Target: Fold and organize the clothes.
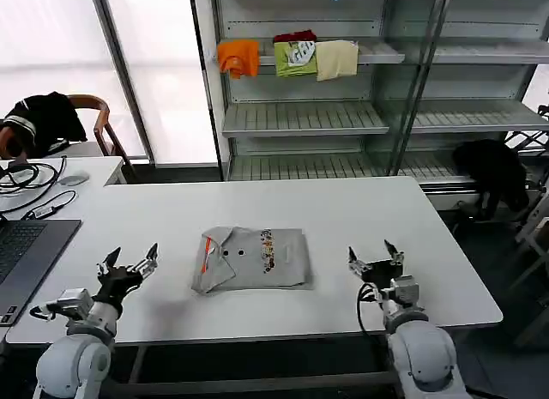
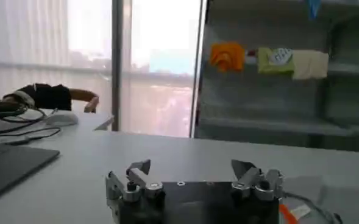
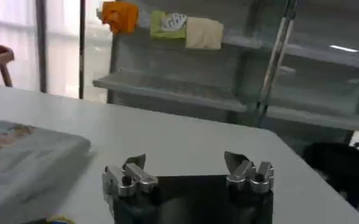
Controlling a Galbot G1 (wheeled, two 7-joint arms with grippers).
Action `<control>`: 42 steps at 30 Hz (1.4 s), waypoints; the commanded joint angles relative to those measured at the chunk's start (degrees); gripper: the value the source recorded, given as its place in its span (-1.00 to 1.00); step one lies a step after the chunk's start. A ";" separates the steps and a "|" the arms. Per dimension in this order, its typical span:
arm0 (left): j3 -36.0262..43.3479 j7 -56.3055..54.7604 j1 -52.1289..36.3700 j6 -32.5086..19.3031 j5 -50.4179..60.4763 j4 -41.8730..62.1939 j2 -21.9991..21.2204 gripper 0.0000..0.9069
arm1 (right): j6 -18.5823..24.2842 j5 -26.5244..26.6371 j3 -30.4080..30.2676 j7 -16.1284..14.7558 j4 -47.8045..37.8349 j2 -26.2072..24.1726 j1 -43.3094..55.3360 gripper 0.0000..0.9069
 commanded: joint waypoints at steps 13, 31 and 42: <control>-3.02 1.38 1.28 -2.67 -4.58 2.37 1.32 1.00 | 0.77 -0.44 4.46 -1.20 0.66 -2.98 0.62 1.00; -3.10 3.01 1.34 -1.52 -5.05 2.43 1.78 1.00 | 2.16 -0.41 4.42 -2.77 0.65 -2.88 0.34 1.00; -2.86 1.08 0.27 -1.36 -5.25 4.10 1.59 1.00 | 1.63 -3.51 2.67 -1.79 1.22 -2.55 -0.02 1.00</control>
